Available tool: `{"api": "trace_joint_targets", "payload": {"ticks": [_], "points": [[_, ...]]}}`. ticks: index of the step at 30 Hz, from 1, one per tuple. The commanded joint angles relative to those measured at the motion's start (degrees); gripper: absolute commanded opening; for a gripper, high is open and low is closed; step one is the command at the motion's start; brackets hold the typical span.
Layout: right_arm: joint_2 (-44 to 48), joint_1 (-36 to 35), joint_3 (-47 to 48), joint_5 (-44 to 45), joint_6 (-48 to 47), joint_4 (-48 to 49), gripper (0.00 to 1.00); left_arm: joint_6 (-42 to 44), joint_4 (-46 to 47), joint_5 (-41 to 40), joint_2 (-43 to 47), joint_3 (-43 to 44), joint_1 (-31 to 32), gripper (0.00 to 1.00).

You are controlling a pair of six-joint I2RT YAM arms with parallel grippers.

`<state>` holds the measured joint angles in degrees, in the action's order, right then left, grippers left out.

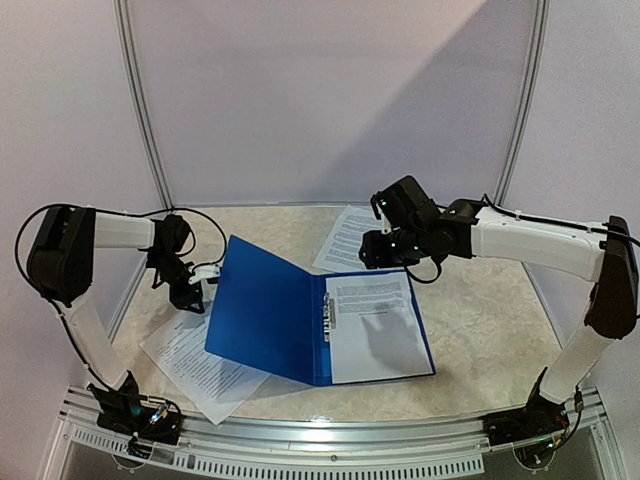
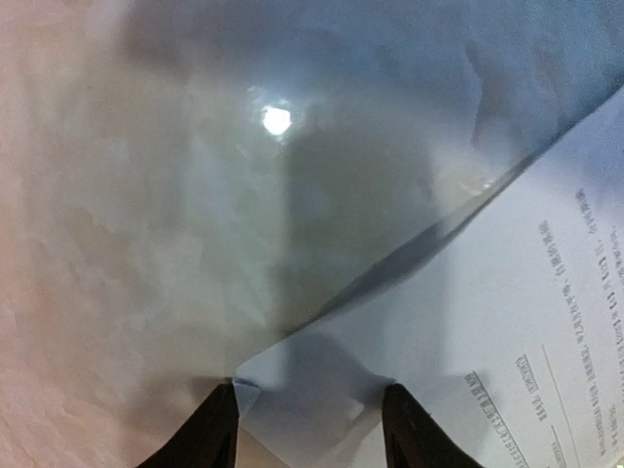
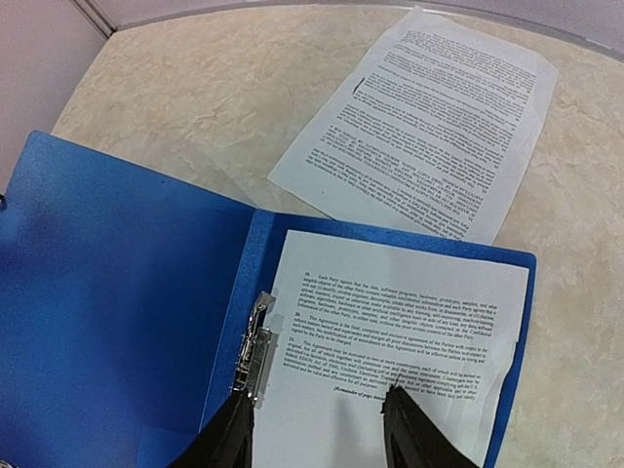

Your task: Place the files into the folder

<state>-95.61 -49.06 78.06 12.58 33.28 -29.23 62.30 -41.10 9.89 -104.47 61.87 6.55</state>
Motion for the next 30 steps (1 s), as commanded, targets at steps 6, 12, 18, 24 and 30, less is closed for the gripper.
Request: {"api": "trace_joint_targets", "payload": {"ticks": [6, 12, 18, 24, 30], "points": [[2.8, 0.1, -0.1, 3.1, -1.1, -1.8, 0.46, -2.0, -5.1, -0.9, -1.8, -0.8, 0.7, 0.0], [3.4, 0.1, -0.1, 2.8, -0.8, -2.3, 0.47, -4.6, -5.9, -5.0, 1.1, 0.5, -0.7, 0.0], [4.2, 0.1, 1.3, -2.5, -3.9, -0.4, 0.47, -1.3, -12.0, -7.7, 15.9, 6.0, -3.2, 0.0], [5.4, -0.2, 2.0, -16.4, -9.6, 9.4, 0.49, 4.6, -19.2, -6.0, 31.1, 16.2, -3.1, 0.0], [4.2, -3.6, 7.6, -22.2, -17.1, 15.3, 0.59, 5.2, -31.4, -5.9, 33.6, 31.5, -1.9, 0.0]]}}
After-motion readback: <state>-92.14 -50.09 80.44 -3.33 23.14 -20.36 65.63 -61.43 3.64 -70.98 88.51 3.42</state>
